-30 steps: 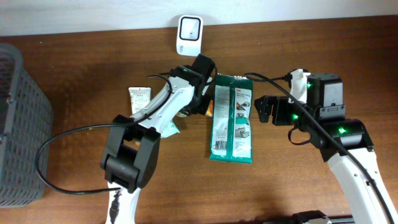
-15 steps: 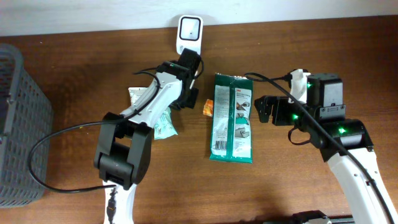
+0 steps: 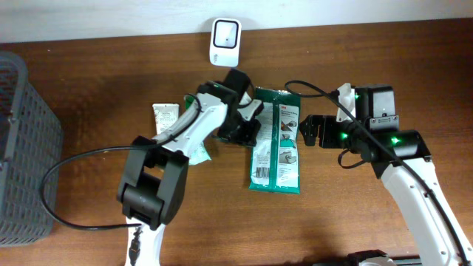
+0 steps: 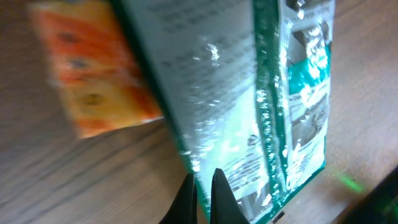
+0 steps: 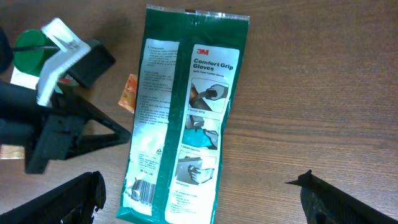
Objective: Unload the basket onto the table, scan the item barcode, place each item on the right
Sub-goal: 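Grasp the glove packet with the right gripper and lift it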
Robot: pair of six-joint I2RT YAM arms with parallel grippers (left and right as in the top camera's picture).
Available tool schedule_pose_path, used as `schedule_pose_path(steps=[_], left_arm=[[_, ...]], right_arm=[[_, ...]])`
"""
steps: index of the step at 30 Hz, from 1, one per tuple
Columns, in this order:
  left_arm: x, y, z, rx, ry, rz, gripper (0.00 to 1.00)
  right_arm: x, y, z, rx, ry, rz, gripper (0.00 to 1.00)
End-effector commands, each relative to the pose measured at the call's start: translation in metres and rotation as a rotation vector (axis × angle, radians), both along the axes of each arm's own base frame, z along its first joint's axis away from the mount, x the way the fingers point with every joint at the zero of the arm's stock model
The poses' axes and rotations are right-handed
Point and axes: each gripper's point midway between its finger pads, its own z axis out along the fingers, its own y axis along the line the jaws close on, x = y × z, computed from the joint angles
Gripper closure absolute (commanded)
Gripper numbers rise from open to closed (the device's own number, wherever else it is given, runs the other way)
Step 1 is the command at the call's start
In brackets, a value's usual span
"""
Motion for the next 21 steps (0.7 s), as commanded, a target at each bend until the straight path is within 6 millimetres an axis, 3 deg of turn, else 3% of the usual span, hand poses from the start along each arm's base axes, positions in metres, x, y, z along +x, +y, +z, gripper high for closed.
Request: schedule_pose_path(steps=[1,6,10,13,21], left_arm=[[-0.009,-0.008,-0.001,-0.021,0.026,0.070,1.00],[-0.010,-0.004,-0.035,-0.026,0.005,0.127,1.00],[-0.009,0.006,-0.047,0.023,-0.003,0.172,1.00],[-0.010,0.006,-0.048,0.025,-0.001,0.172,1.00],[-0.010,0.006,-0.048,0.025,-0.001,0.172,1.00]], right_arm=[[0.003,0.004,0.005,0.013,-0.008,0.005,0.02],[0.004,0.002,0.003,0.034,0.009,-0.032,0.00],[0.006,-0.003,-0.010,0.142,0.086,-0.050,0.06],[0.008,-0.003,-0.034,0.272,0.174,0.025,0.10],[0.004,0.020,-0.128,0.496,0.418,0.183,0.20]])
